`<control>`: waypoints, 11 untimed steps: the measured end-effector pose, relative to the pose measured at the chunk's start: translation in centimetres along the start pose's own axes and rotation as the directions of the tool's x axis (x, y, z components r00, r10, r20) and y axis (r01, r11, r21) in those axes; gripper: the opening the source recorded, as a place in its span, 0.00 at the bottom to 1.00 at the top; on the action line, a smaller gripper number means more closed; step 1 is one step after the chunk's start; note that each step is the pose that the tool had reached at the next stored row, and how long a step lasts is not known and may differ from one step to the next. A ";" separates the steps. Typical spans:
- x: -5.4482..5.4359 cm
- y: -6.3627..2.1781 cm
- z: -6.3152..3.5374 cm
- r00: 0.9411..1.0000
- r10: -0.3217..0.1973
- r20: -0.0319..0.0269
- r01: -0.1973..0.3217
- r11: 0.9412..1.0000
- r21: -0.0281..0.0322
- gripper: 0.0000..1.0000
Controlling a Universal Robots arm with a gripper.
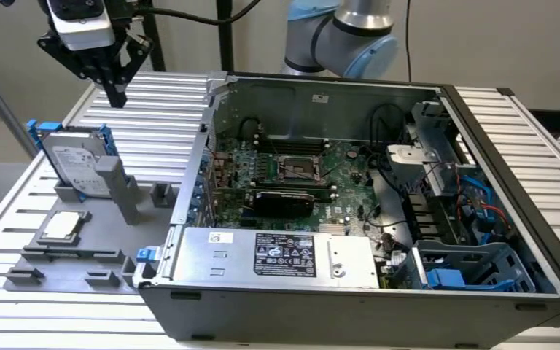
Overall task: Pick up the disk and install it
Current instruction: 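Reach for the disk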
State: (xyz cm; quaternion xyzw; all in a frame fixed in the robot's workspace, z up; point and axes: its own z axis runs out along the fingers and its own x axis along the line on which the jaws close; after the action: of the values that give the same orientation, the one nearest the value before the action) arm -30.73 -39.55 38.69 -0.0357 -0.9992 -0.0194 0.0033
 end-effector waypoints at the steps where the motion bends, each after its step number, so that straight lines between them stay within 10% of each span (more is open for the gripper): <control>1: 0.5 0.03 0.07 1.000 0.000 -0.001 0.000 1.000 0.001 0.00; 11: 5.0 0.51 0.76 1.000 0.000 -0.005 0.000 1.000 0.005 0.00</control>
State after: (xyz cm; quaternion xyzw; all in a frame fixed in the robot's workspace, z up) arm -35.72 -38.64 37.98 -0.0358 -0.9992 -0.0168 0.0061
